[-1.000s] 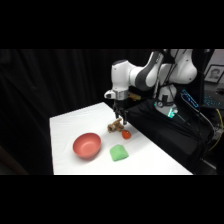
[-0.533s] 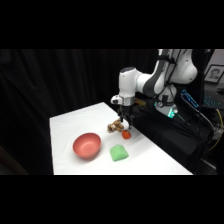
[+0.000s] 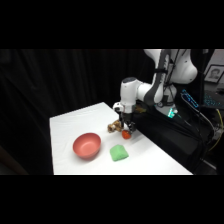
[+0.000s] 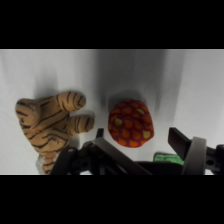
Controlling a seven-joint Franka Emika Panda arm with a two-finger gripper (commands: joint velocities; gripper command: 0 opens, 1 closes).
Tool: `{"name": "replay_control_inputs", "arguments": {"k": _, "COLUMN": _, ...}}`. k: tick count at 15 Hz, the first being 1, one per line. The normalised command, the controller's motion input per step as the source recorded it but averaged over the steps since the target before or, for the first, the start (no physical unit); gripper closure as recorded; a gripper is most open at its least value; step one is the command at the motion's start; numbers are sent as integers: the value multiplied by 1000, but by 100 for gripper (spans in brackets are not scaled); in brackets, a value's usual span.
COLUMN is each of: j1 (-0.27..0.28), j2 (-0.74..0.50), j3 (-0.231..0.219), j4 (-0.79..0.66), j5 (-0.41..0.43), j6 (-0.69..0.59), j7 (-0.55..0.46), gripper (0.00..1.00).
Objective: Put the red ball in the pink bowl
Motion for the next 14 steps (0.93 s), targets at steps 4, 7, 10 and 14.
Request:
{"name": "replay_control_inputs", "arguments": {"k": 4, "j1": 6, "j2": 246, "j3": 3, "j4": 111, "j5": -84, "j6": 211, "j7": 103, "gripper": 0}}
{"name": "replay_control_inputs", "arguments": {"k": 7, "j1": 12, "j2": 201, "j3": -19, "j4": 122, "j5": -110, "j6": 164, "j7": 110, "gripper": 26}}
{"name": "replay_control_inputs", "arguments": {"k": 10, "j1": 44, "j2": 156, "j3": -73, "j4": 90, "j5": -150, "j6": 192, "j7": 129, "gripper": 38}}
{"name": "replay_control_inputs", "arguments": {"k": 14, "j1": 140, "j2": 69, "j3": -175, "j4": 37, "j5": -203, "j6": 146, "j7": 196, "gripper": 73}}
